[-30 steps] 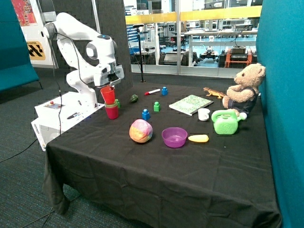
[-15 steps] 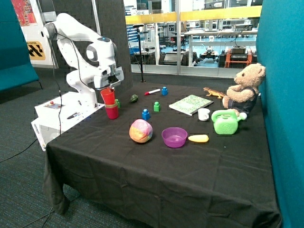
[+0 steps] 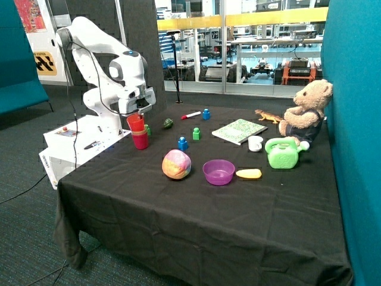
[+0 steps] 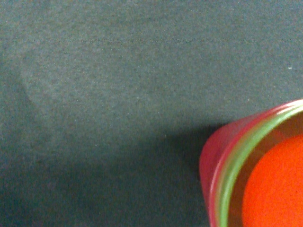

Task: Stack the cups

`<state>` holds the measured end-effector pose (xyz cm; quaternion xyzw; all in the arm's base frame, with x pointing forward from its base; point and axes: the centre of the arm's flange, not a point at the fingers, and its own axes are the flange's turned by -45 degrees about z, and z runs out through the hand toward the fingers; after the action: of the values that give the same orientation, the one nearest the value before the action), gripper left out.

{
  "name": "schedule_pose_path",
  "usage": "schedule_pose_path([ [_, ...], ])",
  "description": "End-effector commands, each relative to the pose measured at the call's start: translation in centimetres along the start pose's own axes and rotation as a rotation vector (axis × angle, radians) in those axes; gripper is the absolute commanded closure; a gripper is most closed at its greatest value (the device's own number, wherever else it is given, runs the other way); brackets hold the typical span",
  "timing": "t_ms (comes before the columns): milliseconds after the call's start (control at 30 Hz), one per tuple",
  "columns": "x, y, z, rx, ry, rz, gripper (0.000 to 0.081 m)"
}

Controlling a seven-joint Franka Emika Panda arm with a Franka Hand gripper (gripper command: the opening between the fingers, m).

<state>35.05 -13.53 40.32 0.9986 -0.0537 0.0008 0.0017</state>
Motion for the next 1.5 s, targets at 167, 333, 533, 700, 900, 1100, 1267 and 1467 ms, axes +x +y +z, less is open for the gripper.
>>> schedule_pose_path([
  [167, 1.0, -1.4, 1.1, 0.0033, -0.0018, -0.038, 0.0808],
  [333, 1.1, -2.1, 1.5, 0.0033, -0.0018, -0.054, 0.0808],
  [533, 1.1, -2.6, 1.7, 0.0033, -0.0017, -0.063, 0.0808],
  [700, 1.0, -2.7, 1.8, 0.0033, -0.0017, -0.065, 0.0808],
  [900, 0.8, -2.3, 1.8, 0.0033, -0.0017, -0.066, 0.0808],
  [1100, 0.4, -2.1, 2.1, 0.0033, -0.0018, -0.058, 0.0808],
  [1267, 0.2, -2.2, 2.1, 0.0033, -0.0017, -0.069, 0.0808],
  [1467, 0.2, -2.4, 2.1, 0.0034, -0.0017, -0.084, 0.0746],
])
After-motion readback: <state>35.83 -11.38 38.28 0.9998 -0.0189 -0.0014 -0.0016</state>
